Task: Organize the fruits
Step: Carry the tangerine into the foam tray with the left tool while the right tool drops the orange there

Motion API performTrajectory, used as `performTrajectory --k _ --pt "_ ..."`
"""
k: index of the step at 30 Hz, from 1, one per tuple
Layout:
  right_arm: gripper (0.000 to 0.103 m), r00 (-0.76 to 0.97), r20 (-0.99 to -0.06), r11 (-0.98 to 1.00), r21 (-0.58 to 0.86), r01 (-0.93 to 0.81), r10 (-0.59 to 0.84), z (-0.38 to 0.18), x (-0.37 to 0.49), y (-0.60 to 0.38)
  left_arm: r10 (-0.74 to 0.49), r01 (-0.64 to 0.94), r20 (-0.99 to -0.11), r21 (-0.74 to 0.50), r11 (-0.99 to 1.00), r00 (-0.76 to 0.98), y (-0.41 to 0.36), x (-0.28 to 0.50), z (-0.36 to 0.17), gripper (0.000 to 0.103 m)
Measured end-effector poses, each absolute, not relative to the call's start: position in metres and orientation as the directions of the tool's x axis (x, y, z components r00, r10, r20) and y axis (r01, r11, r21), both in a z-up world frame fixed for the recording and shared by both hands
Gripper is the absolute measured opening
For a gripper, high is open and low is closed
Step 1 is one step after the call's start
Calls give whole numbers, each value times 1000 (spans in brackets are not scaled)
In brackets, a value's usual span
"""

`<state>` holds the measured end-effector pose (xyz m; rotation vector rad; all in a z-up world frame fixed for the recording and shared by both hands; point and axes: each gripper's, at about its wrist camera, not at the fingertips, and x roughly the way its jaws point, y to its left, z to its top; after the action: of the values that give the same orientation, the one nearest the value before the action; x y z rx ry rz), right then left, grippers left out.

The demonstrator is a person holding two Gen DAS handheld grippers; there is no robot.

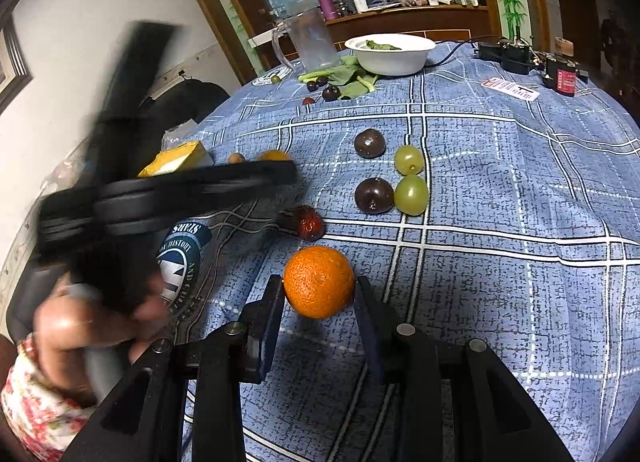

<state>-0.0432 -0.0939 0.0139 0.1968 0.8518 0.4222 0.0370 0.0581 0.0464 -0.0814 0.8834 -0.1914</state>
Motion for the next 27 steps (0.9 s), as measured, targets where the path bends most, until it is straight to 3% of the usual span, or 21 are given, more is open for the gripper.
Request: performTrajectory --k 5,9,17,27 --pt "38 572 -687 894 337 -296 448 20 -47 -87 -234 87 -700 -239 967 675 118 -10 83 31" --pt "39 559 -680 879 324 -351 474 34 -57 -64 -140 -24 -686 -224 974 714 184 -33 98 31" --pt "39 480 -670 810 343 -475 566 60 -57 10 37 -255 -787 -155 954 615 287 -11 74 31" --pt "39 373 -714 718 259 -646 593 63 -72 126 3 -335 -855 -200 921 518 330 17 37 31"
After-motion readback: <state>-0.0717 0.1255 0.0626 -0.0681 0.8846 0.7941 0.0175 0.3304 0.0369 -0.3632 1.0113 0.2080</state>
